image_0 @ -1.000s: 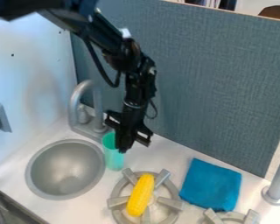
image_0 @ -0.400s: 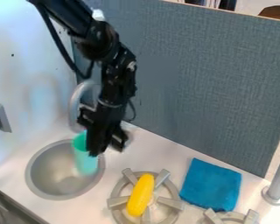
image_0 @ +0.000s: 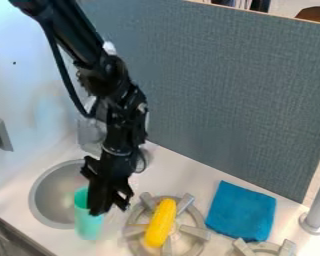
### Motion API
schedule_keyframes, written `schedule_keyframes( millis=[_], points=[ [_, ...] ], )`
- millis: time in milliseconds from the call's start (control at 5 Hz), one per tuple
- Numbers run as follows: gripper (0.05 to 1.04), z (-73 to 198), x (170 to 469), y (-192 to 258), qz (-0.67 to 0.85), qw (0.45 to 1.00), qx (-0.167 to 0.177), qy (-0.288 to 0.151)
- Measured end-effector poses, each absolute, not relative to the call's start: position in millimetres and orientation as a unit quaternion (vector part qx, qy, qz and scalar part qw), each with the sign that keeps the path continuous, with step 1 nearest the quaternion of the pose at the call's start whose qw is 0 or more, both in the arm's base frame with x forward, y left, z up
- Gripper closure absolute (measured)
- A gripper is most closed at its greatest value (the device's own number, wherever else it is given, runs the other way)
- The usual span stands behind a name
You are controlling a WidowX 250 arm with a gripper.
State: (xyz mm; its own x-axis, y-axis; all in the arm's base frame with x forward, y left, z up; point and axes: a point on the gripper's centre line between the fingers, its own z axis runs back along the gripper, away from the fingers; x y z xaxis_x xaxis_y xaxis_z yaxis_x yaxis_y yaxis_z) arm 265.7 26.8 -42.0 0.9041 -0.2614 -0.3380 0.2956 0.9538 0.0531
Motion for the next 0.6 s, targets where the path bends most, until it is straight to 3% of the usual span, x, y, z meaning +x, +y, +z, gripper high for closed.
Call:
schedule_keyframes(
  millis=[200, 600],
  points=[
    [1.007, -50.6, 260.0, 33.2, -0.146, 0.972, 0.073, 0.172],
    [1.007, -60.6, 250.9, 33.3, -0.168, 0.972, 0.074, 0.146]
  ],
)
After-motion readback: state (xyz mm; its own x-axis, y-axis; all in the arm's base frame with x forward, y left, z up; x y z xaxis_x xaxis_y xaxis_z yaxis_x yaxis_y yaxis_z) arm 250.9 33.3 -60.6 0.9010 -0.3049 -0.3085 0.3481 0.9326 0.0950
